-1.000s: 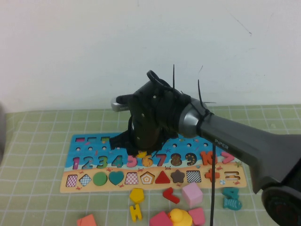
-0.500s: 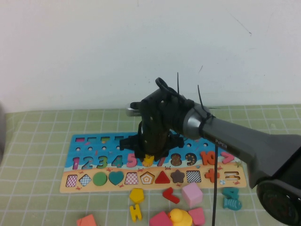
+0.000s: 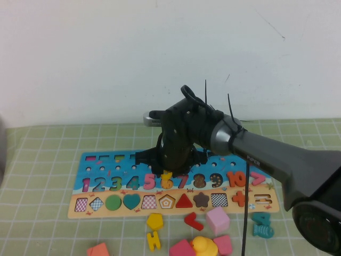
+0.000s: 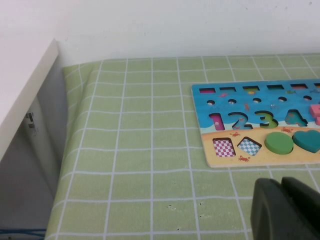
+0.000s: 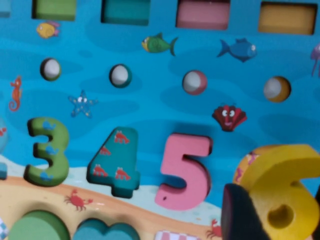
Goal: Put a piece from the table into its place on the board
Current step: Place the "number 6" into the hole of the number 6
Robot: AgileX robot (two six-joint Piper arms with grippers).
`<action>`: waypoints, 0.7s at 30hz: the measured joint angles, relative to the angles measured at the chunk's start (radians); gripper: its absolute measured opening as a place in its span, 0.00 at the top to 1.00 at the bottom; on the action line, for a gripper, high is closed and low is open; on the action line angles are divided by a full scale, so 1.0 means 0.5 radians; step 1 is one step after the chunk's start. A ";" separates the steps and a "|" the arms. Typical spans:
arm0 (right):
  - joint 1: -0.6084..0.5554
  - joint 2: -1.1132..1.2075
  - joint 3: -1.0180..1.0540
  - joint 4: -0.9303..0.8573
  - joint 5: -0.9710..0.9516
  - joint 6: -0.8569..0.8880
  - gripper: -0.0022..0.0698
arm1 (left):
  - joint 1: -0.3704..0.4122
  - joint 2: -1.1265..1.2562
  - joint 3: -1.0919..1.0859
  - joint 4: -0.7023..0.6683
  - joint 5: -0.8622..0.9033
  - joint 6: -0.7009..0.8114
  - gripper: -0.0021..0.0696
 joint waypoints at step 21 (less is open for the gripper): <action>0.000 0.085 -0.003 0.046 0.018 0.000 0.59 | 0.000 0.000 0.000 0.000 0.000 0.000 0.97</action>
